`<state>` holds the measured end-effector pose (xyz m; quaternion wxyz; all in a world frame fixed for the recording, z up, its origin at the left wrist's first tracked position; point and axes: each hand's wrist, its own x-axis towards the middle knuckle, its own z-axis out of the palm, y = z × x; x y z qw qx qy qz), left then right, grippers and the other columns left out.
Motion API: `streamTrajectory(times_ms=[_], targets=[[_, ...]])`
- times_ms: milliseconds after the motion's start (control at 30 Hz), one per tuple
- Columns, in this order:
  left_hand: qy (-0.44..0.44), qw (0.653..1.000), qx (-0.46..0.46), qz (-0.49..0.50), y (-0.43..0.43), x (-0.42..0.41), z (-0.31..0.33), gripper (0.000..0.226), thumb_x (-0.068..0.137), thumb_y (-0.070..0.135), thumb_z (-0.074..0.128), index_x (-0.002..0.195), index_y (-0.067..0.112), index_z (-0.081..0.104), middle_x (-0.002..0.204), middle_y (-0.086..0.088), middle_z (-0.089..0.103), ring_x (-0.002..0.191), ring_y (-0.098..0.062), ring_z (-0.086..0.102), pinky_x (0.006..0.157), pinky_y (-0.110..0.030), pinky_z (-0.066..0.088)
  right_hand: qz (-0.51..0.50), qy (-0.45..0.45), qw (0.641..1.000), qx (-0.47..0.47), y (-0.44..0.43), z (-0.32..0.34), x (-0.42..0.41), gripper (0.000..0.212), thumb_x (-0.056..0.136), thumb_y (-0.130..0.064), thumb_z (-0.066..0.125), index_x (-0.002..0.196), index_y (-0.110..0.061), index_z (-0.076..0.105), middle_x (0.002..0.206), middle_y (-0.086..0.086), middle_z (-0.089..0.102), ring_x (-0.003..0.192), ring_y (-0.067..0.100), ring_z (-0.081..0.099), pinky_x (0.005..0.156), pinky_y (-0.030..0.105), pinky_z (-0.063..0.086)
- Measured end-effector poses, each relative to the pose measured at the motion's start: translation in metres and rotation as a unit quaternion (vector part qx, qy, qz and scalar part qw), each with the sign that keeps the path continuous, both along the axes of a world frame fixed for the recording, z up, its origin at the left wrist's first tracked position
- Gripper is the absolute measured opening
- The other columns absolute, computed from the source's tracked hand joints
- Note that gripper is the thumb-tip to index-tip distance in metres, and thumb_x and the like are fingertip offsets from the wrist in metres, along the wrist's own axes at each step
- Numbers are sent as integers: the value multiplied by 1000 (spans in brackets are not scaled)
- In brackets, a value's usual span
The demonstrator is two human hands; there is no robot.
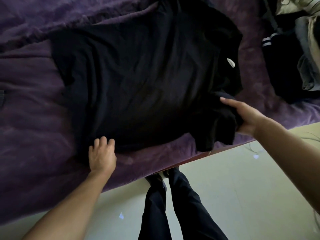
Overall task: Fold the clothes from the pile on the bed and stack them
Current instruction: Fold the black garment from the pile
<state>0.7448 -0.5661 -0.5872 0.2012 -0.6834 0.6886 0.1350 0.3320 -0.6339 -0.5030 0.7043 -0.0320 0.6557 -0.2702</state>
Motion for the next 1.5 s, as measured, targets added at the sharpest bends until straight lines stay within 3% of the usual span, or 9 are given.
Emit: streamTrajectory(times_ms=[233, 433, 567, 700, 867, 1033, 1200, 1300, 1500], targets=[[182, 951, -185, 167, -62, 21, 50, 19, 87, 0, 52, 101, 6, 63, 98, -15, 65, 80, -41, 61, 61, -41, 44, -44, -63, 991, -112, -64, 55, 19, 15, 79, -28, 61, 91, -21, 67, 90, -1, 72, 82, 14, 71, 71, 33, 58], [164, 927, -274, 198, -157, 42, 96, 20, 96, 15, 48, 108, 13, 65, 92, -23, 67, 84, -45, 61, 67, -45, 47, -121, -39, 977, -170, -158, 106, 38, 17, 40, -7, 69, 56, -10, 73, 62, -1, 70, 55, 10, 68, 51, 19, 53], [133, 924, -271, 236, -225, 50, 100, 19, 97, 22, 49, 105, 13, 64, 97, -24, 66, 90, -45, 59, 70, -45, 46, -224, -42, 958, -173, -235, 104, 46, 11, 61, -5, 51, 60, -9, 61, 44, 1, 60, 38, 11, 59, 42, 18, 48], [100, 921, -256, 275, -300, 50, 93, 20, 97, 22, 49, 106, 14, 65, 106, -24, 64, 100, -45, 57, 79, -47, 46, -153, -34, 972, -177, -324, 89, 56, 17, 60, 1, 61, 70, -10, 52, 48, 2, 58, 45, 9, 57, 45, 15, 44], [75, 918, -275, 274, -363, 30, 70, 27, 91, 21, 56, 117, 13, 57, 123, -23, 50, 117, -44, 44, 94, -53, 38, -165, -53, 962, -212, -406, 49, 54, 31, 95, -27, 55, 115, -4, 47, 118, 14, 58, 104, 23, 65, 86, 30, 55], [137, 968, -183, 100, -335, -54, 34, 26, 86, 18, 60, 111, 15, 63, 111, -15, 55, 103, -38, 50, 83, -47, 43, 57, 149, 972, -175, -397, 4, 56, 15, 97, -14, 43, 91, -15, 56, 77, 4, 68, 59, 14, 68, 55, 24, 50], [160, 980, -113, 23, -323, -116, 2, 41, 92, 27, 56, 132, 22, 54, 128, -7, 47, 114, -28, 47, 92, -43, 41, 617, 341, 701, -110, -367, -45, 38, 41, 88, -32, 63, 127, -19, 58, 117, 8, 66, 106, 29, 63, 88, 36, 52], [123, 989, -76, 20, -342, -131, -3, 57, 93, 32, 53, 146, 25, 33, 135, -8, 40, 118, -29, 43, 92, -44, 40, 594, 559, 562, -137, -377, -39, -10, 70, 80, -45, 68, 142, -35, 37, 136, 9, 49, 120, 35, 51, 92, 44, 44], [208, 956, -178, -108, -398, -194, 11, 48, 80, 8, 60, 128, 15, 58, 126, -15, 52, 110, -37, 51, 87, -47, 43, 450, 629, 485, -408, -319, -32, -32, 43, 75, -28, 64, 118, -24, 64, 134, 7, 53, 115, 36, 51, 81, 46, 45]])
